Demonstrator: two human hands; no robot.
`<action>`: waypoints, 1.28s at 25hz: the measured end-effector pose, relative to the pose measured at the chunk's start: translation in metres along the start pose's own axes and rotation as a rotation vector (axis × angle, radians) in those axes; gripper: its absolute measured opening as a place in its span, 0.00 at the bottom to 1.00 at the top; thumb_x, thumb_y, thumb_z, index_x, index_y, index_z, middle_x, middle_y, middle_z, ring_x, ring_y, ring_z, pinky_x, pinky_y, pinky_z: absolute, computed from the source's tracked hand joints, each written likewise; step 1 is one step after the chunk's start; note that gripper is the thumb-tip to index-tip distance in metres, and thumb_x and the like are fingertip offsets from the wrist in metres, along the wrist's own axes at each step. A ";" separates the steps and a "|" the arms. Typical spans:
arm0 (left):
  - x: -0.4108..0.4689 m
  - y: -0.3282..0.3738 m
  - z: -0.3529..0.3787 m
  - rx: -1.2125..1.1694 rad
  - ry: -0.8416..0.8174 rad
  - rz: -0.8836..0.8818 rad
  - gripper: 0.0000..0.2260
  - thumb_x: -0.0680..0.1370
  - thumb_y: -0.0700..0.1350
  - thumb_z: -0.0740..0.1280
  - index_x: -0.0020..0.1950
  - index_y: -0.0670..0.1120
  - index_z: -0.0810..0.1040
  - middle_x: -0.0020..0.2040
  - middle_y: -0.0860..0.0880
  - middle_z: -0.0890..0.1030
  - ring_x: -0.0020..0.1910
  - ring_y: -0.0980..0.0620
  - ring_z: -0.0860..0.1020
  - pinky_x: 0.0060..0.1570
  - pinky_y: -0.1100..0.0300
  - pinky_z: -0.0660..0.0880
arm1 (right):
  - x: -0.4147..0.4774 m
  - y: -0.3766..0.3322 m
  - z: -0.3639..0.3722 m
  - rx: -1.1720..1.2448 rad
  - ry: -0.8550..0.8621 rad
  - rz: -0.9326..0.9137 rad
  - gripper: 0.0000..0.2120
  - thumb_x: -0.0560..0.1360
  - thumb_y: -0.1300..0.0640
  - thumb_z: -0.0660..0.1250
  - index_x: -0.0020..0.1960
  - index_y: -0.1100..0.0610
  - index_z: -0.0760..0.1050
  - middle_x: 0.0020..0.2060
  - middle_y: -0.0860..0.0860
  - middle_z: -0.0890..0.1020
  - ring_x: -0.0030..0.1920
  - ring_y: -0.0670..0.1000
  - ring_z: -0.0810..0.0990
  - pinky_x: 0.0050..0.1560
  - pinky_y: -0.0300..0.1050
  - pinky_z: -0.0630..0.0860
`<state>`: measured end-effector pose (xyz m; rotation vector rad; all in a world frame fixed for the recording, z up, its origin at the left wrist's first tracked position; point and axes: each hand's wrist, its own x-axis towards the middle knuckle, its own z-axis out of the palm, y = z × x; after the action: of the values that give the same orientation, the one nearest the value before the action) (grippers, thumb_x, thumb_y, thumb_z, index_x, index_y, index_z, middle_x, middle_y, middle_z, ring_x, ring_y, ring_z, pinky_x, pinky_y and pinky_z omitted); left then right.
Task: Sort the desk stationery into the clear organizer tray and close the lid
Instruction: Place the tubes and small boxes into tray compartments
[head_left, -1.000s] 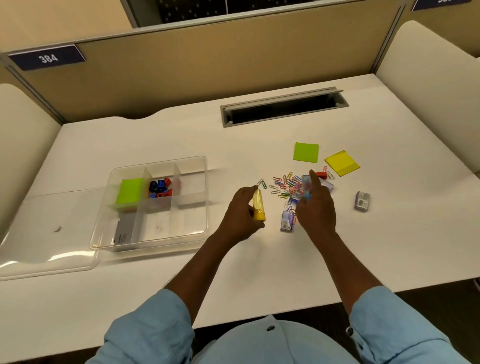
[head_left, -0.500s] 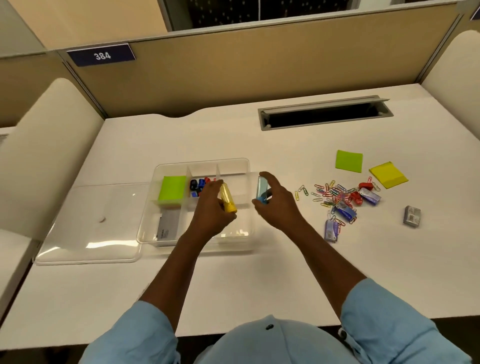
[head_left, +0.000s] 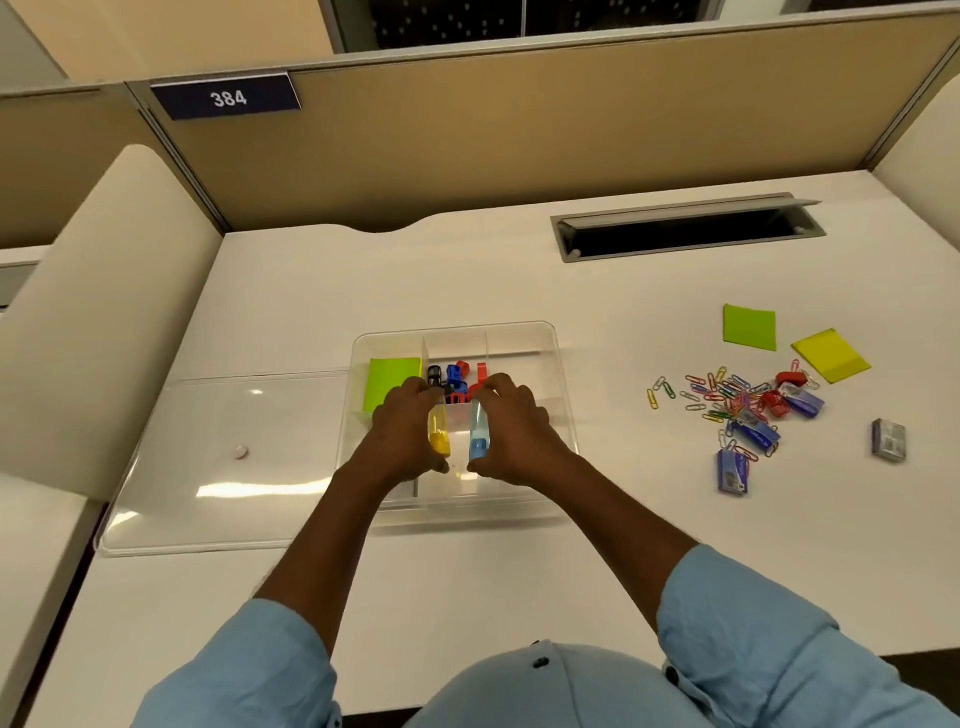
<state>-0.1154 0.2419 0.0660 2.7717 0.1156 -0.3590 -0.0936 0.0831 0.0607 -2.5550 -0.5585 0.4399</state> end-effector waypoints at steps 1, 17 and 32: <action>0.004 -0.002 0.003 0.066 -0.024 0.024 0.46 0.58 0.50 0.81 0.72 0.49 0.64 0.70 0.48 0.65 0.68 0.45 0.64 0.66 0.49 0.65 | 0.004 -0.003 0.004 -0.079 -0.006 -0.027 0.39 0.63 0.50 0.77 0.69 0.54 0.64 0.66 0.52 0.67 0.63 0.56 0.67 0.61 0.54 0.68; 0.011 0.001 0.039 0.343 -0.061 0.098 0.47 0.63 0.56 0.77 0.74 0.47 0.55 0.69 0.48 0.69 0.68 0.44 0.63 0.65 0.49 0.63 | 0.033 -0.009 0.042 -0.341 -0.123 0.048 0.52 0.63 0.40 0.77 0.75 0.55 0.51 0.69 0.56 0.70 0.70 0.58 0.62 0.68 0.56 0.59; 0.011 0.006 0.028 0.235 -0.106 0.032 0.47 0.65 0.56 0.76 0.75 0.49 0.53 0.68 0.45 0.70 0.67 0.43 0.67 0.65 0.48 0.65 | 0.029 -0.011 0.037 -0.218 -0.082 0.032 0.57 0.62 0.41 0.78 0.76 0.56 0.47 0.69 0.55 0.69 0.69 0.58 0.63 0.65 0.54 0.60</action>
<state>-0.1108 0.2272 0.0394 2.9734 0.0032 -0.5423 -0.0868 0.1197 0.0299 -2.7668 -0.6261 0.5228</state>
